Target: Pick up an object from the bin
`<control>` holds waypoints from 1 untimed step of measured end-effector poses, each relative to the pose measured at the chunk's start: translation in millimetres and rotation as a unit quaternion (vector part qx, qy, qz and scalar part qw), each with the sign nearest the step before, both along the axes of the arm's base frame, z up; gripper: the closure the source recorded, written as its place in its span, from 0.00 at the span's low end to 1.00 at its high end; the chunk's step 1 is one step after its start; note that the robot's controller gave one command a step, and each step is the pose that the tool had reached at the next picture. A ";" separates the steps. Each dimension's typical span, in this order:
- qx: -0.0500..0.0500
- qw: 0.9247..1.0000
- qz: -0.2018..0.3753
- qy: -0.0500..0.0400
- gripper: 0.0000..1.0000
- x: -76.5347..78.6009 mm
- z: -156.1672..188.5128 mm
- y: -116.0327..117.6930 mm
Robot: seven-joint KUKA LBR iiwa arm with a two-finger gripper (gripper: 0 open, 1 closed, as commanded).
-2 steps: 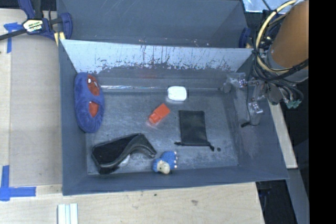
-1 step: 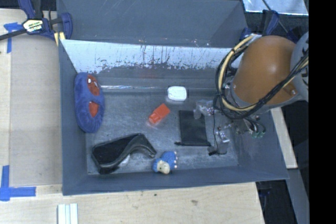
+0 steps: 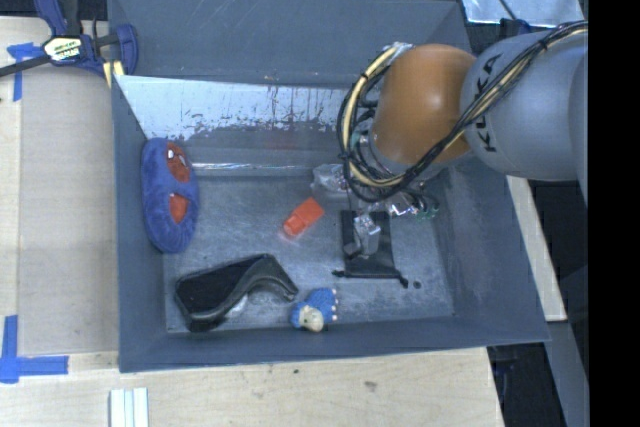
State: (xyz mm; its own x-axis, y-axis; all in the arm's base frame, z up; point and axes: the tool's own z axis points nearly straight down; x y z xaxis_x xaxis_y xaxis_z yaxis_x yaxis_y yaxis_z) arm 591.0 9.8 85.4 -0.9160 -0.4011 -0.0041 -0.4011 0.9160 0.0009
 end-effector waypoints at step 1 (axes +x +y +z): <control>-0.001 1.000 -0.001 -0.001 1.00 0.0 2.8 -2.1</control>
Offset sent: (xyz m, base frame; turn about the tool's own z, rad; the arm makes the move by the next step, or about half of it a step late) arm 0.0000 0.0000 0.0000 0.0000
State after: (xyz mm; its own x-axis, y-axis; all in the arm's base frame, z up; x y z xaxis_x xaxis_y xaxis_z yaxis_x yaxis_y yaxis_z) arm 591.1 7.7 88.1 -0.9169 -0.3992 -0.0051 -0.3992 0.9169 -0.0014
